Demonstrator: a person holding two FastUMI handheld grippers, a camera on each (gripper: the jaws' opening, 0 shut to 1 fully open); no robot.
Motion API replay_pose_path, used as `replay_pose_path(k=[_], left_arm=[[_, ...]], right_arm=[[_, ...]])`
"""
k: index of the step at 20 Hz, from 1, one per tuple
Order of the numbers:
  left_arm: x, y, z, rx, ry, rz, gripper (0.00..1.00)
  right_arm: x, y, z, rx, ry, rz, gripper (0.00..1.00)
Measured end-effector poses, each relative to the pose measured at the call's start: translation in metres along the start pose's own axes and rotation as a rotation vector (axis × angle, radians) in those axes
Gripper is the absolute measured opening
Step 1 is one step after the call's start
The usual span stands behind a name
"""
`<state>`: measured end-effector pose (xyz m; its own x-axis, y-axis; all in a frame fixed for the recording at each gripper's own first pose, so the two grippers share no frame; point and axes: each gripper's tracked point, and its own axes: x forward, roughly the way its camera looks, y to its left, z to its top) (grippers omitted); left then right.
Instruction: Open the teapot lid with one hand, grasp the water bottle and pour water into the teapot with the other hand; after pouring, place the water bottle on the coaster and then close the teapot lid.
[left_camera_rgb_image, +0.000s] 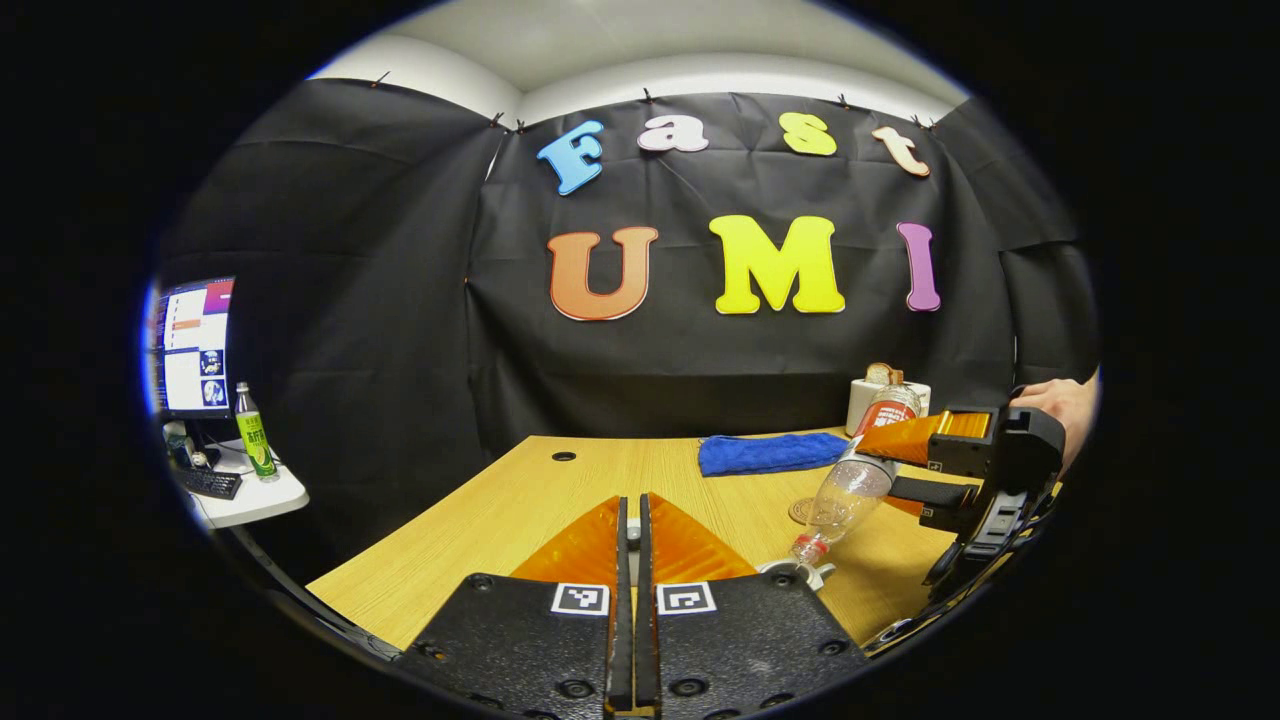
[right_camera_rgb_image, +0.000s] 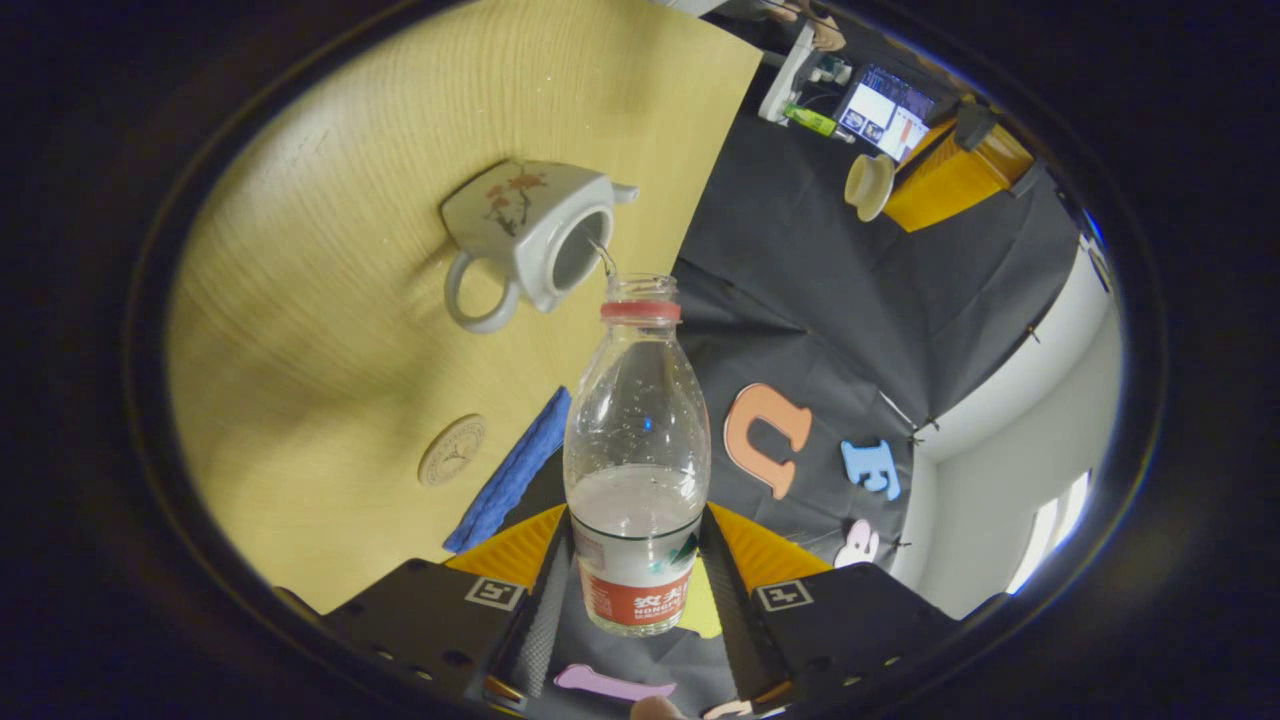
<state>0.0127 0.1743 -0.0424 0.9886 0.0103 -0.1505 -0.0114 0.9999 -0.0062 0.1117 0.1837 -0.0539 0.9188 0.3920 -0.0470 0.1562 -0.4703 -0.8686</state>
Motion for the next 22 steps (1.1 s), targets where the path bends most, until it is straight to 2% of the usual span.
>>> replay_pose_path(k=[15,22], left_arm=[[-0.0026,0.0039,0.0022,-0.01,-0.007,0.002,0.04],[-0.0049,0.0025,0.0089,-0.011,-0.023,-0.001,0.03]], right_arm=[[0.002,-0.0067,-0.0046,-0.081,0.008,0.011,0.69],[0.0004,-0.0026,0.0009,-0.057,0.008,0.016,0.7]])
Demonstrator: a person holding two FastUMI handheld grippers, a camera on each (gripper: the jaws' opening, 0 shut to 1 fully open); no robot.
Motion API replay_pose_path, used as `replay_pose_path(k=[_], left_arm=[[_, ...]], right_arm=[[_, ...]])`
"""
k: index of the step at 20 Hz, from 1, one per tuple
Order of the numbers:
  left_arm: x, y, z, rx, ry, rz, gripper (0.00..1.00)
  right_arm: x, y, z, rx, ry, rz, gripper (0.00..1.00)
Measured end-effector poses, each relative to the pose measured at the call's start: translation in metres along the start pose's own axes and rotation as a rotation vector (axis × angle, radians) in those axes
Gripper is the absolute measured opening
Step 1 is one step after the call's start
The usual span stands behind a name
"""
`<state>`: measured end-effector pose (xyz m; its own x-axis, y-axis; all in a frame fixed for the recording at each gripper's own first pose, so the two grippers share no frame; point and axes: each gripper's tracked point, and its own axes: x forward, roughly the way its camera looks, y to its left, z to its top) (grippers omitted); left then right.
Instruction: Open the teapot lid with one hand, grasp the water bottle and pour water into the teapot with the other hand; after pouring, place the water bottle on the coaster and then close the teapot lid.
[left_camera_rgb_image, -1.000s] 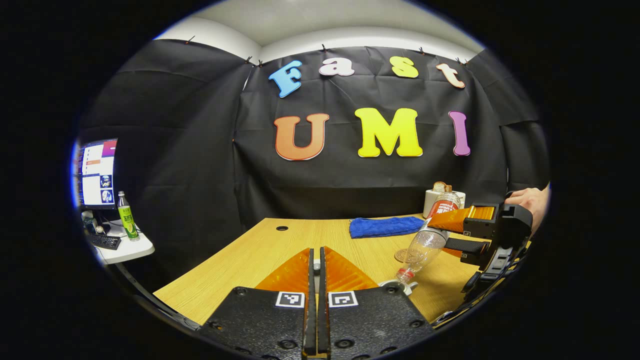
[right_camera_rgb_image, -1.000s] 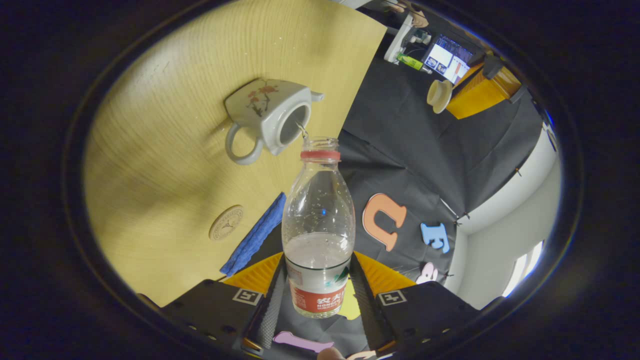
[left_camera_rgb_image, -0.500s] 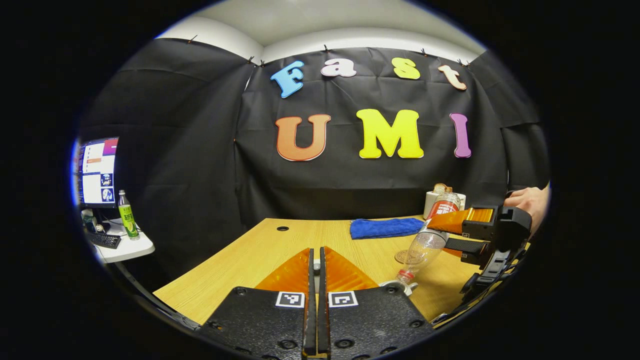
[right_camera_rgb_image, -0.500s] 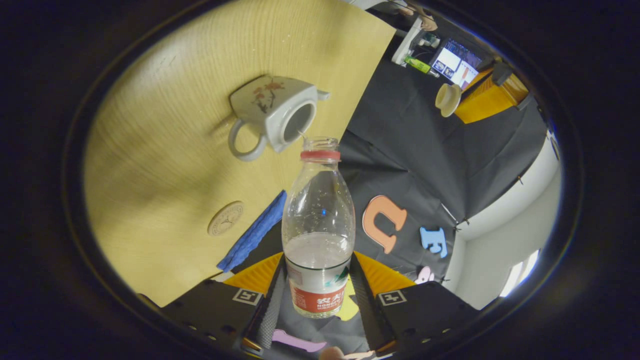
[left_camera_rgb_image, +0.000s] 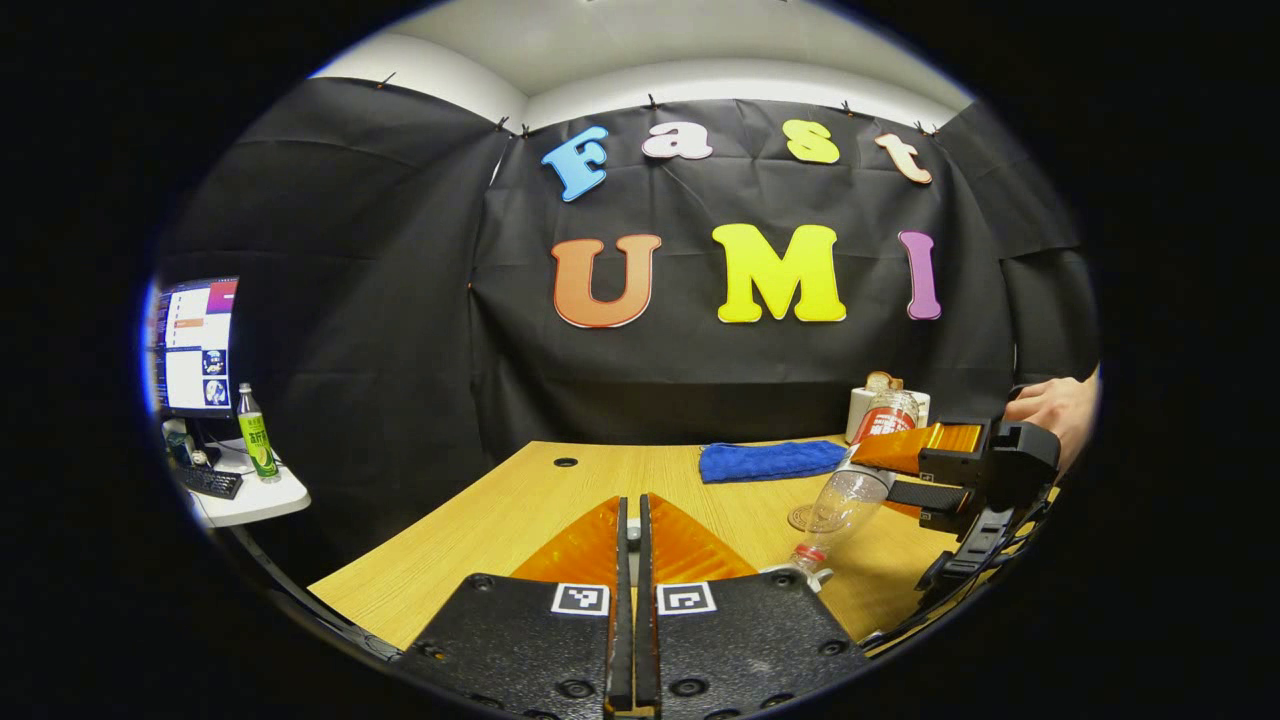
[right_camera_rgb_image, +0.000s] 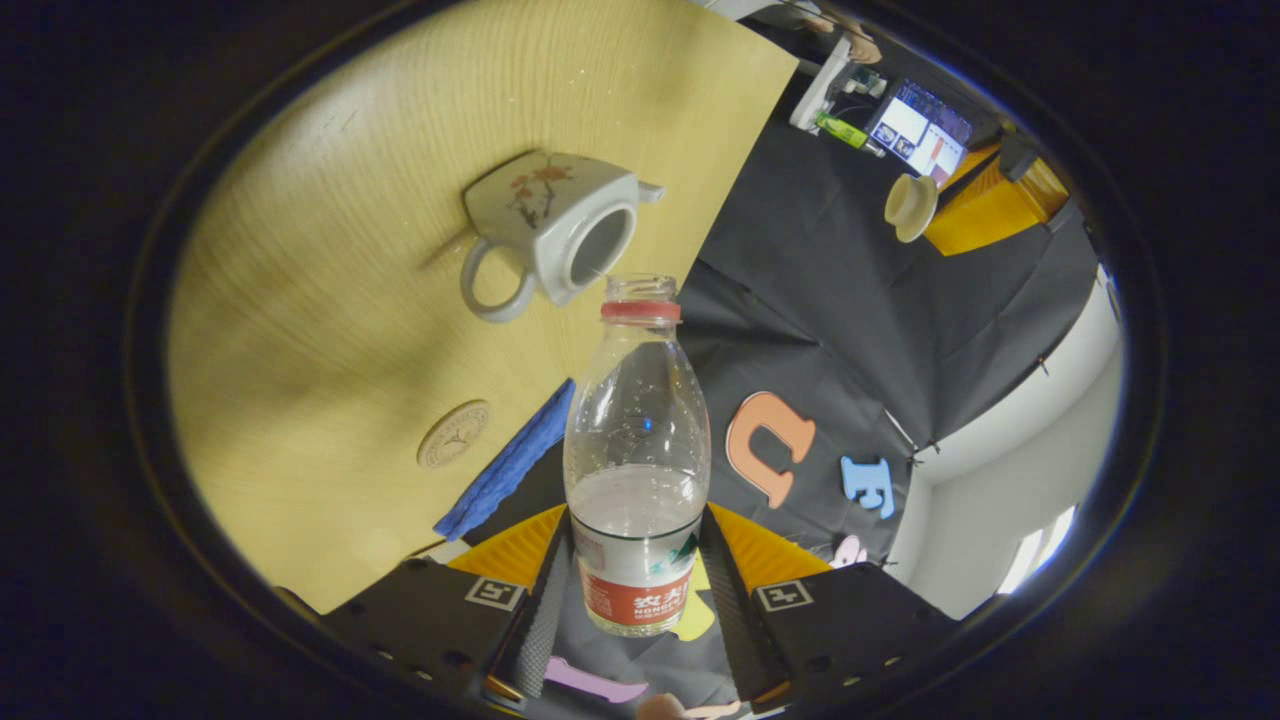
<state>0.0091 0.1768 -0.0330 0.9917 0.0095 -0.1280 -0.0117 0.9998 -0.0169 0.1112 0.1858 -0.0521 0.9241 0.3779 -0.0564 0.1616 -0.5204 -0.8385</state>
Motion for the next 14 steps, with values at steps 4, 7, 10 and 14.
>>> replay_pose_path(k=[4,7,10,14], left_arm=[[-0.002,0.0,0.004,-0.002,-0.013,-0.002,0.04],[-0.003,-0.003,0.005,-0.001,-0.018,-0.004,0.04],[-0.004,-0.007,0.009,0.01,-0.026,-0.009,0.04],[-0.004,-0.016,0.011,0.014,-0.033,-0.024,0.04]], right_arm=[[-0.002,0.021,0.004,0.142,0.006,0.06,0.69],[-0.009,0.039,0.007,0.314,0.023,0.127,0.69],[-0.012,0.05,0.01,0.512,0.039,0.183,0.69],[-0.018,0.055,0.017,0.872,0.054,0.253,0.71]])
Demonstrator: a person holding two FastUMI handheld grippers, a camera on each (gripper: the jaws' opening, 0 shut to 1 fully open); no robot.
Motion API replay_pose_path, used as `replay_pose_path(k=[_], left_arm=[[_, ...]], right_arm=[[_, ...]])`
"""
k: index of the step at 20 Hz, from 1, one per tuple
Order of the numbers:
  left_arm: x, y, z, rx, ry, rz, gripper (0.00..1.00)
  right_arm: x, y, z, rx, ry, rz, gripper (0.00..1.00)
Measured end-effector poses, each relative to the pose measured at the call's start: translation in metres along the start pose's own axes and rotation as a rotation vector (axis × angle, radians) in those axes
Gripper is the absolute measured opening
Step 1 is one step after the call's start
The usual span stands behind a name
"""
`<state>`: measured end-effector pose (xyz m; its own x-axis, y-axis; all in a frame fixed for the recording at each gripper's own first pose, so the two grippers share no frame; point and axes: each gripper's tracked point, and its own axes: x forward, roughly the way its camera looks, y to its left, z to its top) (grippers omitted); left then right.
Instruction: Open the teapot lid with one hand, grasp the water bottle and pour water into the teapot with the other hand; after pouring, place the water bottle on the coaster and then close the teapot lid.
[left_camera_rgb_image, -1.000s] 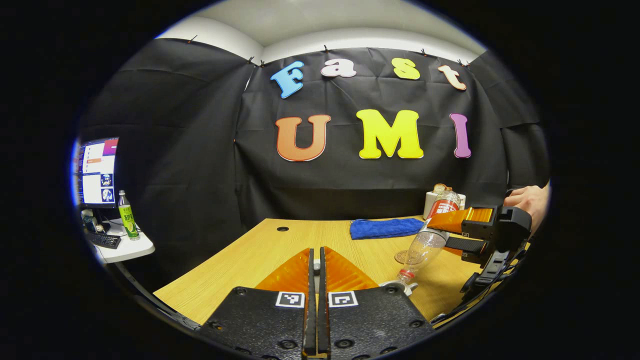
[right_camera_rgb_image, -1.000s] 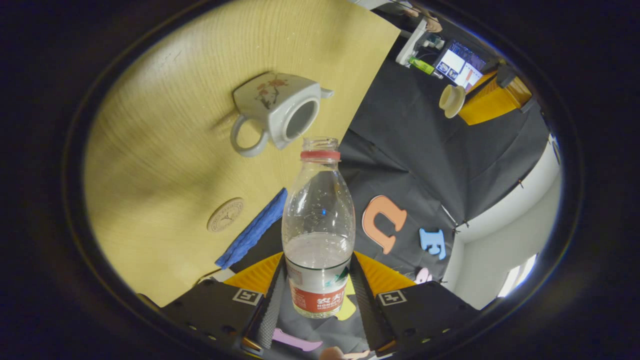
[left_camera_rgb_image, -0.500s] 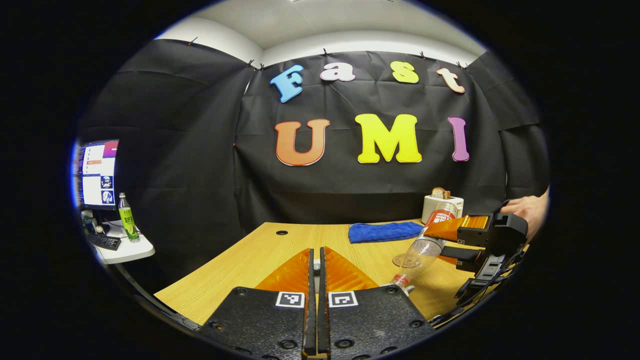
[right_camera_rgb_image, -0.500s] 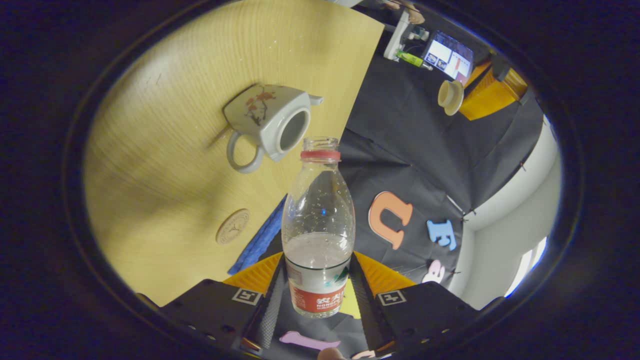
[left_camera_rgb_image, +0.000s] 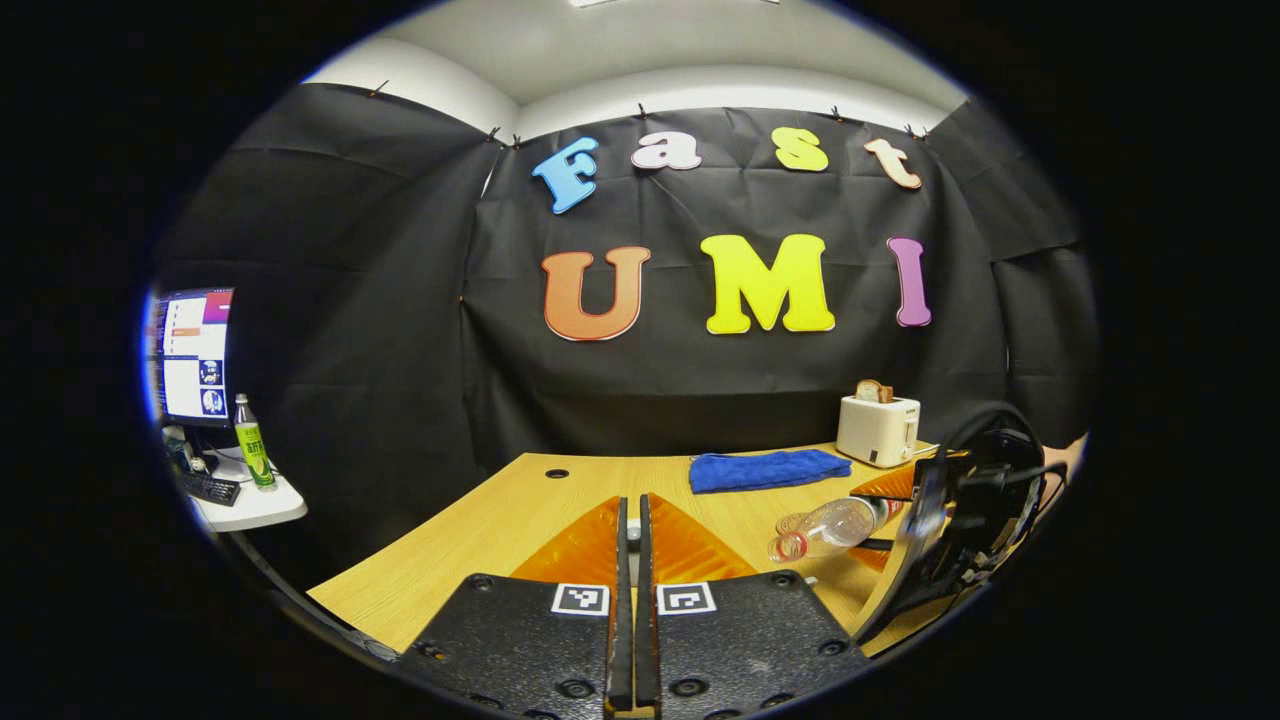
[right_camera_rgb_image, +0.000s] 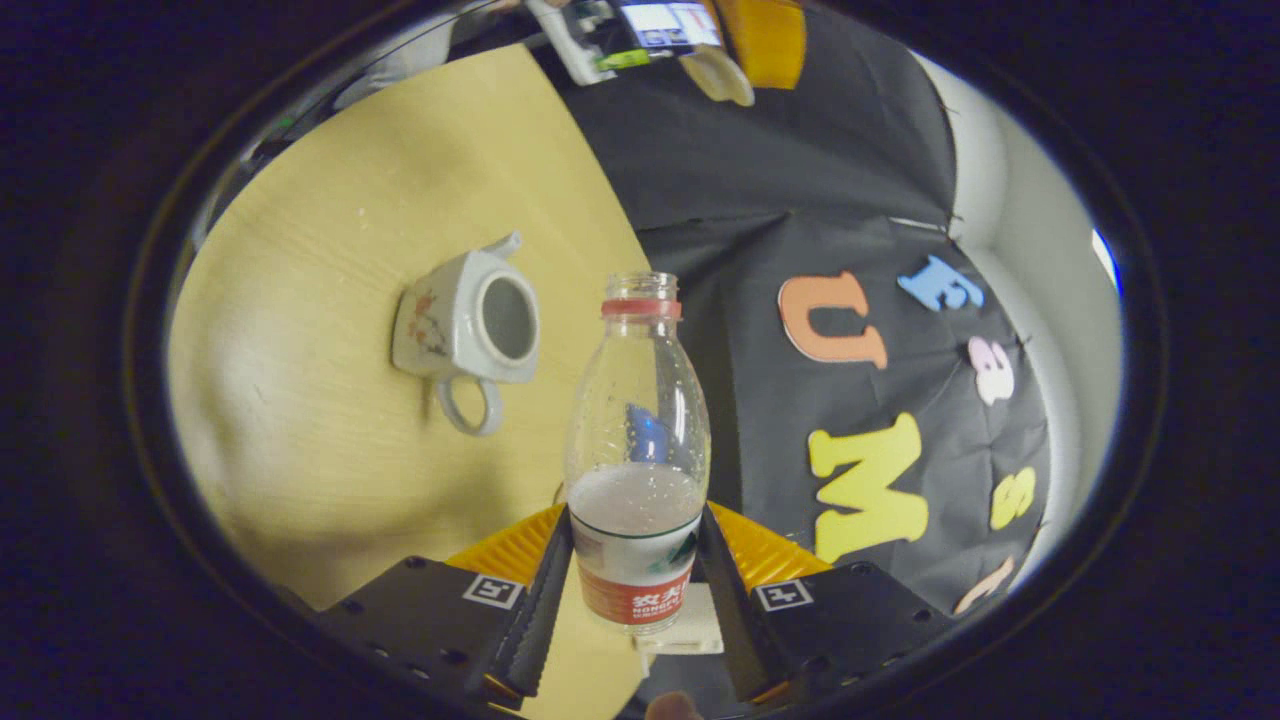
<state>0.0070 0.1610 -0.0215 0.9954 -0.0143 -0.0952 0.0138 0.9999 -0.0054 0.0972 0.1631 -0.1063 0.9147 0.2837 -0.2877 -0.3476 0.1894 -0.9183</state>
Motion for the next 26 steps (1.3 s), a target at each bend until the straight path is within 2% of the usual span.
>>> replay_pose_path(k=[4,6,9,12,15,19,23,26], left_arm=[[0.001,-0.011,0.002,0.004,-0.01,-0.022,0.04],[0.0,-0.017,0.004,0.008,-0.011,-0.032,0.03],[-0.002,-0.026,0.007,0.017,-0.021,-0.046,0.04],[-0.001,-0.036,0.007,0.015,-0.024,-0.063,0.04],[-0.001,-0.04,0.007,0.024,-0.022,-0.07,0.04],[-0.001,-0.041,0.007,0.025,-0.024,-0.072,0.04],[0.001,-0.033,0.006,0.036,-0.024,-0.043,0.04],[0.003,-0.03,0.0,0.048,-0.011,-0.021,0.04]], right_arm=[[0.001,0.003,0.01,0.427,-0.02,0.077,0.69],[-0.002,0.002,0.014,0.64,-0.042,0.087,0.71],[-0.004,-0.013,0.019,0.91,-0.081,0.072,0.7],[-0.014,-0.042,0.009,1.087,-0.109,0.027,0.7],[-0.016,-0.07,-0.003,1.205,-0.137,-0.016,0.69],[0.025,-0.09,-0.018,1.289,-0.146,-0.048,0.69],[0.074,-0.087,-0.032,1.29,-0.124,-0.068,0.69],[0.105,-0.068,-0.034,1.294,-0.096,-0.023,0.7]])
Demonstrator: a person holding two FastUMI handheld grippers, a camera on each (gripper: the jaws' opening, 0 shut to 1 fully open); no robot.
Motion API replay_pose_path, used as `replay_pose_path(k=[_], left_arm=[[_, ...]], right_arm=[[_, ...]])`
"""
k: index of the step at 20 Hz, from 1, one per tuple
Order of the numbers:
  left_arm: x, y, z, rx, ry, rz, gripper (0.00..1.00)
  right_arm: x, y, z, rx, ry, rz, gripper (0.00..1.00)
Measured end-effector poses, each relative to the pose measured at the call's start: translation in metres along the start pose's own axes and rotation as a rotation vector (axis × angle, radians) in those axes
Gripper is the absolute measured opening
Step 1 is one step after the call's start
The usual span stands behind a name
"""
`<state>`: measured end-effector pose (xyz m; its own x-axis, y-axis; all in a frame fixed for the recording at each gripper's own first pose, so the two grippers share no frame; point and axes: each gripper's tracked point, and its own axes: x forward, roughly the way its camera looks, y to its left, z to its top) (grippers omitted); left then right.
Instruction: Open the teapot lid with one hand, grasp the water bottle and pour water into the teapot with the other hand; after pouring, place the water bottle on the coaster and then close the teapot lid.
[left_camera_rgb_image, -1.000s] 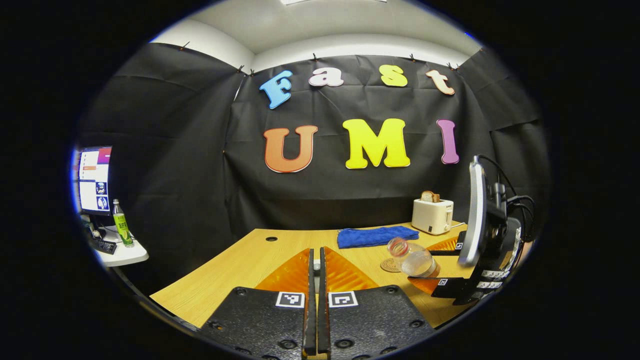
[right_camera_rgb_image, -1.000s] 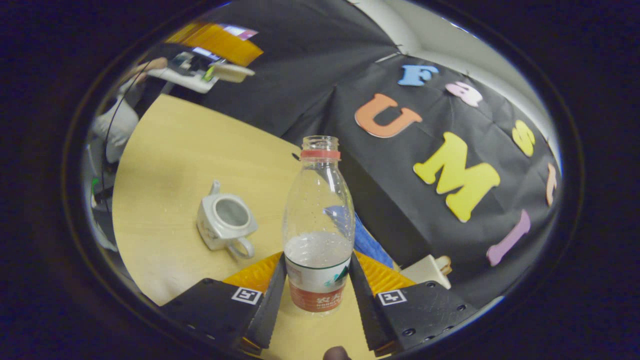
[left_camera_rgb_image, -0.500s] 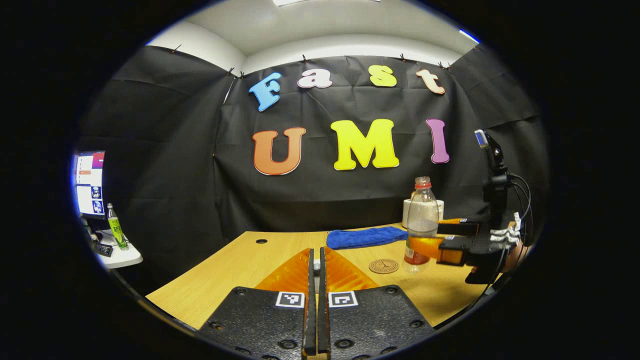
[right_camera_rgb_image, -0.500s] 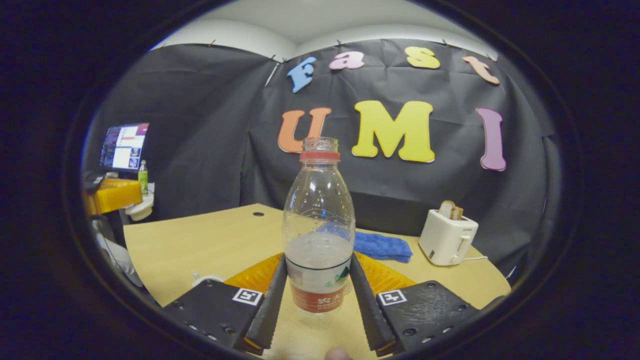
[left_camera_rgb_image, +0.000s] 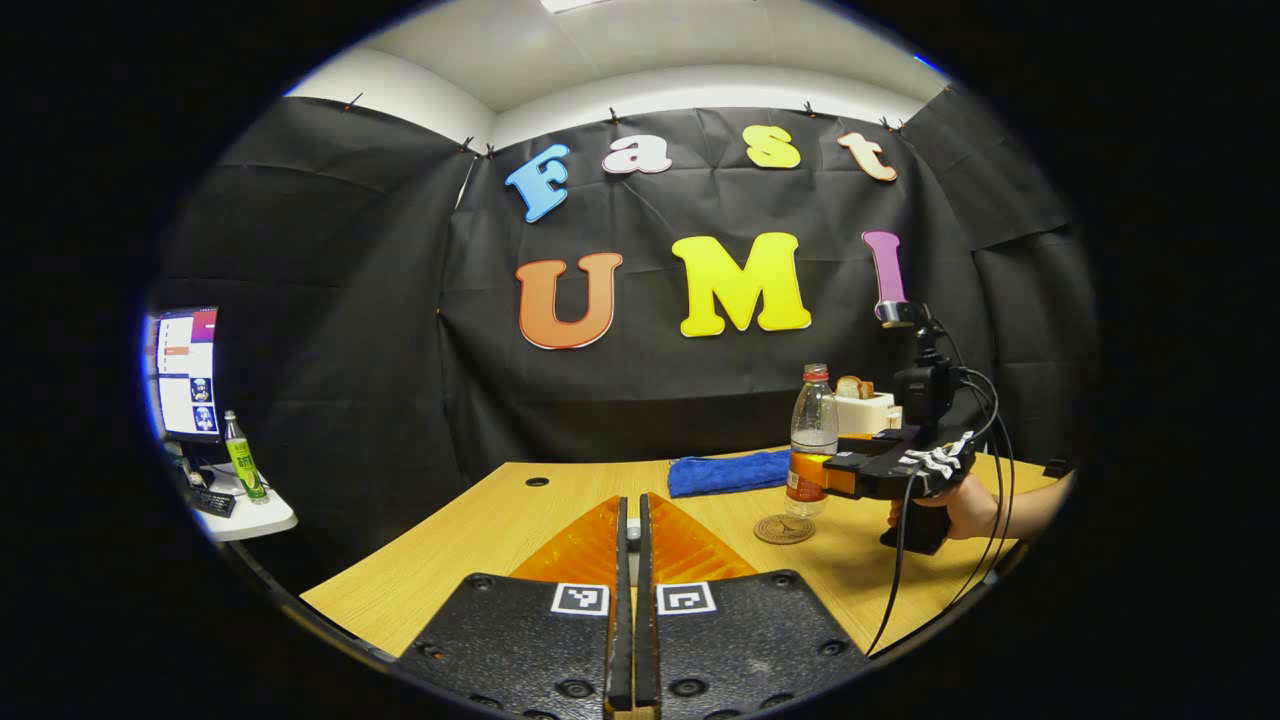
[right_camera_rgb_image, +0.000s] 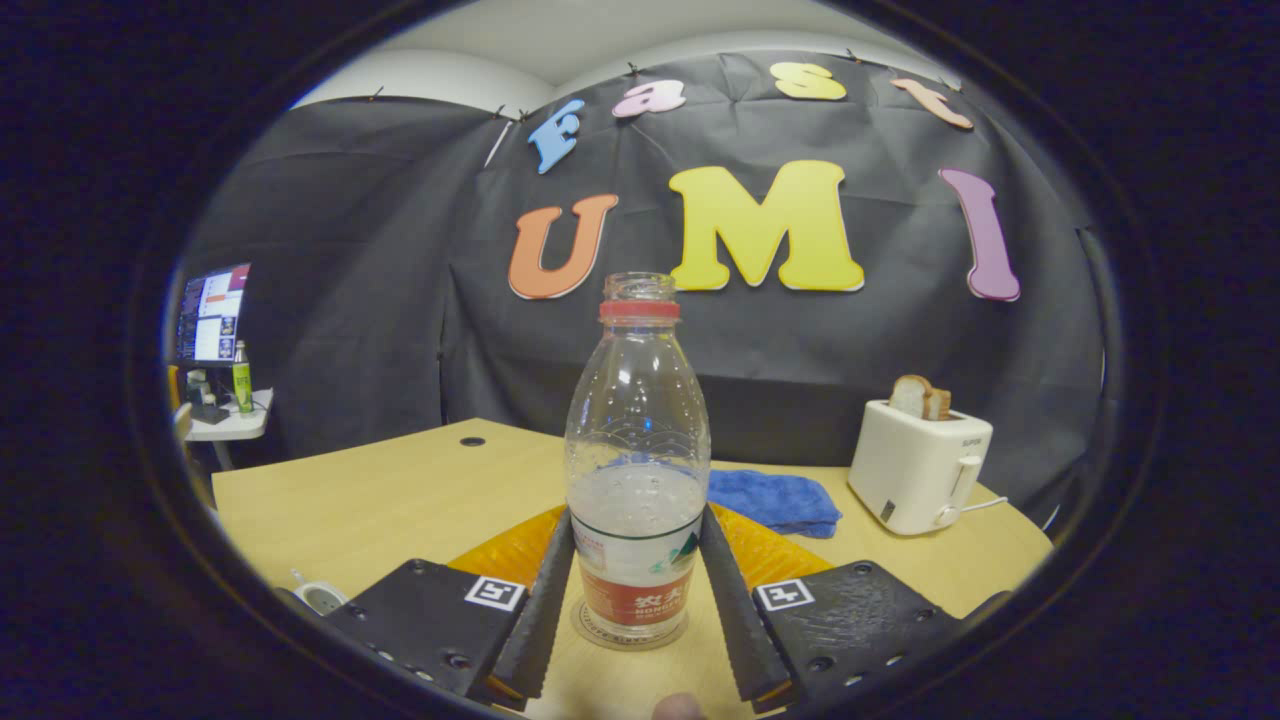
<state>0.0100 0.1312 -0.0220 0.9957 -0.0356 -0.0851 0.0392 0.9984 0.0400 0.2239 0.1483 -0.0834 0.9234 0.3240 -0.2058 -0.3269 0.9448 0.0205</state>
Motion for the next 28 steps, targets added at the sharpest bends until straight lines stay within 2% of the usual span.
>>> replay_pose_path(k=[3,15,17,18,19,24,28], left_arm=[[0.002,0.004,-0.007,0.009,0.015,0.014,0.04],[0.006,0.009,-0.014,0.024,0.036,0.021,0.04],[0.006,0.008,-0.013,0.025,0.035,0.018,0.04],[0.006,0.008,-0.013,0.026,0.033,0.017,0.04],[0.006,0.008,-0.013,0.026,0.032,0.016,0.04],[0.004,0.004,-0.008,0.022,0.019,0.011,0.04],[0.01,-0.019,-0.007,-0.019,-0.013,-0.003,0.04]], right_arm=[[0.014,0.001,-0.016,0.02,0.04,0.005,0.69],[0.022,0.002,-0.026,0.035,0.036,0.002,0.74],[0.021,0.003,-0.027,0.037,0.042,0.004,0.82],[0.019,0.002,-0.027,0.035,0.041,-0.002,0.94],[0.017,0.001,-0.026,0.031,0.041,-0.005,0.98],[-0.015,0.001,-0.033,0.073,0.075,-0.001,0.98],[-0.071,-0.013,-0.041,0.07,0.103,-0.025,0.99]])
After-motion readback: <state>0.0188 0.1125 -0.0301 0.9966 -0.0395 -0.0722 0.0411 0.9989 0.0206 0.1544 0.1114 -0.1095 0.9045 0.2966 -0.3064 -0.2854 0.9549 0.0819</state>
